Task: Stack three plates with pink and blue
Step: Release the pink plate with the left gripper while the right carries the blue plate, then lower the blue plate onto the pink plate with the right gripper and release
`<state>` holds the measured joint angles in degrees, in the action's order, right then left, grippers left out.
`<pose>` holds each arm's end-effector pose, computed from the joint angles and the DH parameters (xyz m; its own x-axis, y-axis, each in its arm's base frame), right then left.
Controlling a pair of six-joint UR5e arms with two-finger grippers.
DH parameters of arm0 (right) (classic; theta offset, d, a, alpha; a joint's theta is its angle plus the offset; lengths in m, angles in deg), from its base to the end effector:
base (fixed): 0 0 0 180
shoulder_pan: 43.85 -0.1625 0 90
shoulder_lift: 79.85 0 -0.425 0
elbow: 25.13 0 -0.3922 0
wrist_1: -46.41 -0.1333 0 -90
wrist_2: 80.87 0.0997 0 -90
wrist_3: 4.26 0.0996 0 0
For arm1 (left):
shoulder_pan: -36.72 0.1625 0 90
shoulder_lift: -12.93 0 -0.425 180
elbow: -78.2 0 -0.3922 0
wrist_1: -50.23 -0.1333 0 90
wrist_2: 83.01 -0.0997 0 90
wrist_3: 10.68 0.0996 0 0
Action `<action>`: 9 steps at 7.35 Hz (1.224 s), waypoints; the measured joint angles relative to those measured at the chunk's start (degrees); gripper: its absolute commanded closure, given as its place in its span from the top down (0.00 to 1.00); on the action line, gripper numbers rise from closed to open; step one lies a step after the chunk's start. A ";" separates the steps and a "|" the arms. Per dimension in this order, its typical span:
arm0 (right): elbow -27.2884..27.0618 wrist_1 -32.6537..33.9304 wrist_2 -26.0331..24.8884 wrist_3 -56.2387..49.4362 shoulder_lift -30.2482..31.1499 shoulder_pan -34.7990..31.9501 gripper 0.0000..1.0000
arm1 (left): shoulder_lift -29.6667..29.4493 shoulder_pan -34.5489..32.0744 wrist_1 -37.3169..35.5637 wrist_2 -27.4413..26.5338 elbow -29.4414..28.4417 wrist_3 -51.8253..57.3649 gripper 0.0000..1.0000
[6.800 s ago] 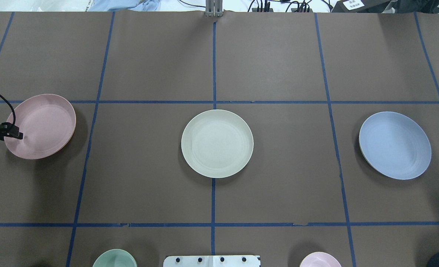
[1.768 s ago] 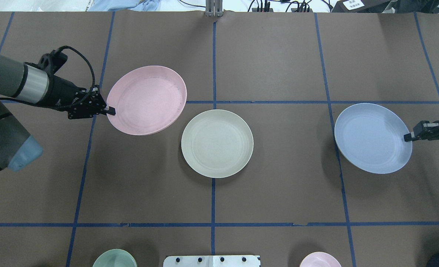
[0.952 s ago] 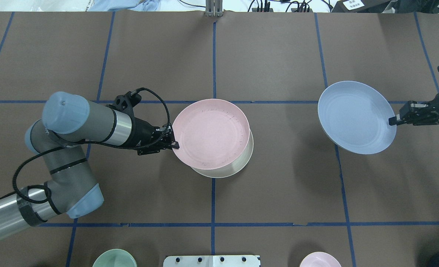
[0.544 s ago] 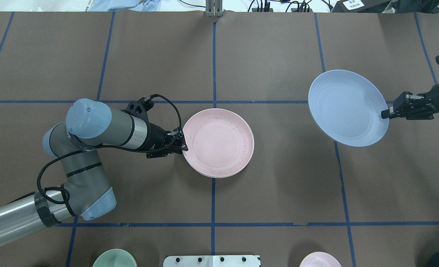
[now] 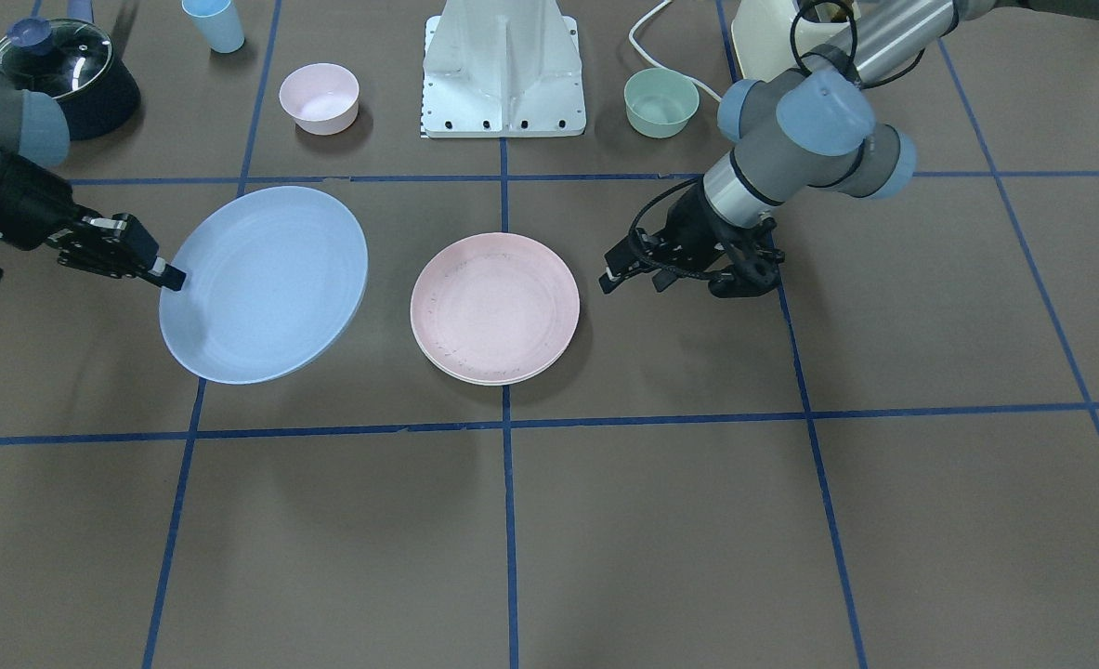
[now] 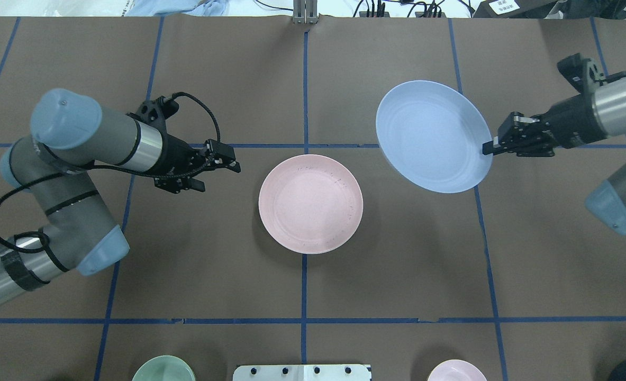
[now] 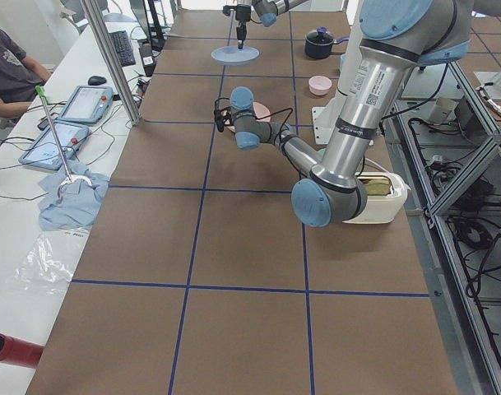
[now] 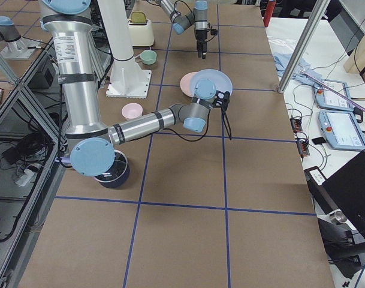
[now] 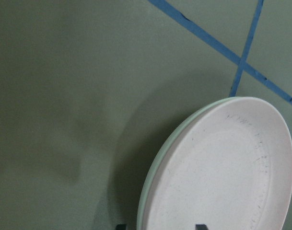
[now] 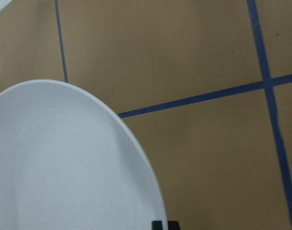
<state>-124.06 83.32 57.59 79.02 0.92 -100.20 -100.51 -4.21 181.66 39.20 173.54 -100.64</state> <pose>-0.2478 -0.4783 0.3866 0.1955 0.1537 0.9686 -0.1373 0.9822 -0.1281 0.4203 -0.4706 0.2983 0.2559 -0.2211 -0.9411 0.1752 0.9680 -0.1798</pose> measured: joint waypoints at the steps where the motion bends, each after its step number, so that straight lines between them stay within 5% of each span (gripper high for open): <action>1: -0.01 3.11 -4.02 0.97 -3.31 3.54 0.00 | 1.27 -2.26 -4.59 0.66 2.56 6.12 1.00; 5: 0.74 18.09 -19.96 1.79 -15.65 17.89 0.00 | 12.52 -11.25 -13.15 0.79 10.95 28.45 1.00; 9: 2.70 20.96 -22.26 1.75 -16.76 22.30 0.00 | 16.33 -15.14 -13.40 0.76 11.28 37.71 1.00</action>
<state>-121.36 104.28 35.33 80.77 -15.84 -77.90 -84.18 -19.35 168.26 39.97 184.82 -62.92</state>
